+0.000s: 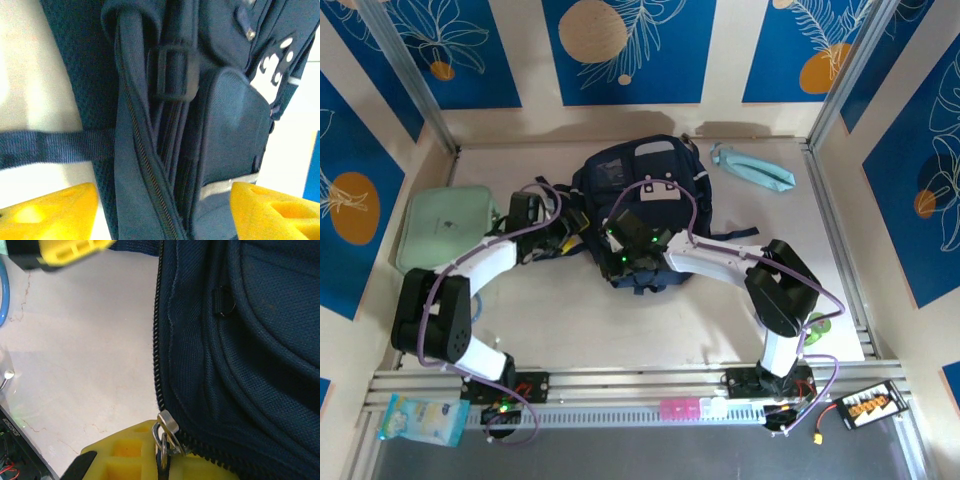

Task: Pack the student bag
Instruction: Zip the student bag at the center of the table.

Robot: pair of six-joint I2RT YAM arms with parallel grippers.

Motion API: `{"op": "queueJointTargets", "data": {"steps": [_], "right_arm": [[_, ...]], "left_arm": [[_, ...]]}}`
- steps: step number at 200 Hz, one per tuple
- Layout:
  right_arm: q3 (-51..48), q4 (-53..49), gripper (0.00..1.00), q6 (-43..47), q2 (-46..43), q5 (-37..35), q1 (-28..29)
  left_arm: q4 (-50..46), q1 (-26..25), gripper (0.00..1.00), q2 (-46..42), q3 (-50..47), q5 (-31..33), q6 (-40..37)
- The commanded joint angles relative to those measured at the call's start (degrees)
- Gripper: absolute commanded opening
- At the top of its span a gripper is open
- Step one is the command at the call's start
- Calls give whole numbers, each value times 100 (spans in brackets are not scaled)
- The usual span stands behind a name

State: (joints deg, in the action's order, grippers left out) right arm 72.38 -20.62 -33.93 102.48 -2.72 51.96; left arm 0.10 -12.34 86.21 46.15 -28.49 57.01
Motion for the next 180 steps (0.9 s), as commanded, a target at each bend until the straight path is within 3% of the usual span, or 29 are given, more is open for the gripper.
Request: {"op": "queueJointTargets", "data": {"steps": [1, 56, 115, 180], "right_arm": [[233, 15, 0, -52, -13, 233, 32], [168, -138, 0, -61, -23, 309, 73], [189, -760, 0, -301, -143, 148, 64], [-306, -1858, 4, -725, -888, -383, -189]], "left_arm": [[918, -106, 65, 125, -192, -582, 833], [1377, -179, 46, 559, -268, -667, 1099], [1664, -201, 1, 863, -241, -482, 1138], [1083, -173, 0, 782, -12, -164, 645]]}}
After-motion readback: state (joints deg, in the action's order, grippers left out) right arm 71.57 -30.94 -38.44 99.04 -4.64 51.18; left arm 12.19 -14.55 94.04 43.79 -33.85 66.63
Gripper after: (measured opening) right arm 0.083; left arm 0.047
